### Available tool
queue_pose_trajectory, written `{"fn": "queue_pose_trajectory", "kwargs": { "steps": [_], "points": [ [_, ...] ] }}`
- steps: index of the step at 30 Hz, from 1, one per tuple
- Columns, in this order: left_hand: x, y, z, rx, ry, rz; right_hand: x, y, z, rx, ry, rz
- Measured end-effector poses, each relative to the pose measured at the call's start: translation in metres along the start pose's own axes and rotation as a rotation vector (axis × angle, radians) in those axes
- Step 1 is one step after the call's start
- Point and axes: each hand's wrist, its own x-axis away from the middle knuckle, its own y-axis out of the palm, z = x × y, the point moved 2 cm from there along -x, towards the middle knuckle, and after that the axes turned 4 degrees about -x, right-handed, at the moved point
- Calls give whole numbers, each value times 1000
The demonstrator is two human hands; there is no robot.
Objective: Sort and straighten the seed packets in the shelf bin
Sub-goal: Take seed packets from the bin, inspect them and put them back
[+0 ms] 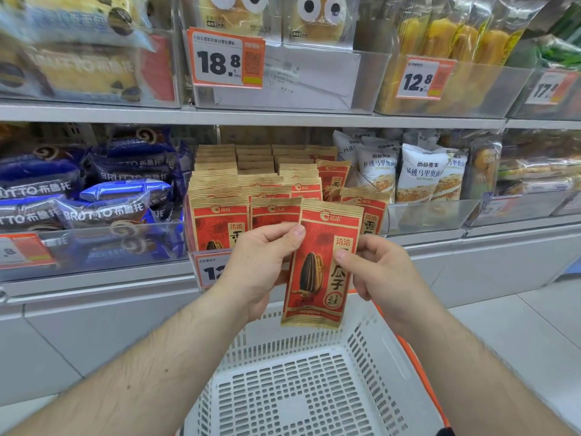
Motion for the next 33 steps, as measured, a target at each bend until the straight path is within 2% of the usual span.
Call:
{"fn": "queue_pose_trajectory", "kwargs": {
  "steps": [4,7,10,12,14,18,21,23,26,33],
  "points": [
    [-2,1,3,-139,43,-79,1,-5,2,46,29,-53],
    [-9,-10,17,-361,238,101,0,-15,-5,-7,2,0],
    [-14,-22,31,-623,505,319,-6,-23,-27,-298,-92,103],
    [-20,-23,35,-883,687,386,-12,-24,-42,-453,-135,143],
    [-27,-20,34,-1086,794,397,-19,-24,-54,-511,-159,155],
    [-36,-6,25,-1259,775,376,-36,-28,-78,-460,-217,197],
    [-40,6,19,-1452,580,285,-52,-29,-97,-288,-296,203],
    [-43,10,18,-1504,510,275,-65,-30,-106,-164,-345,206],
    [-45,14,19,-1473,511,304,-86,-29,-115,7,-349,175],
    [-53,12,13,-1299,592,366,-130,-19,-106,288,-183,-7]
  ]
}}
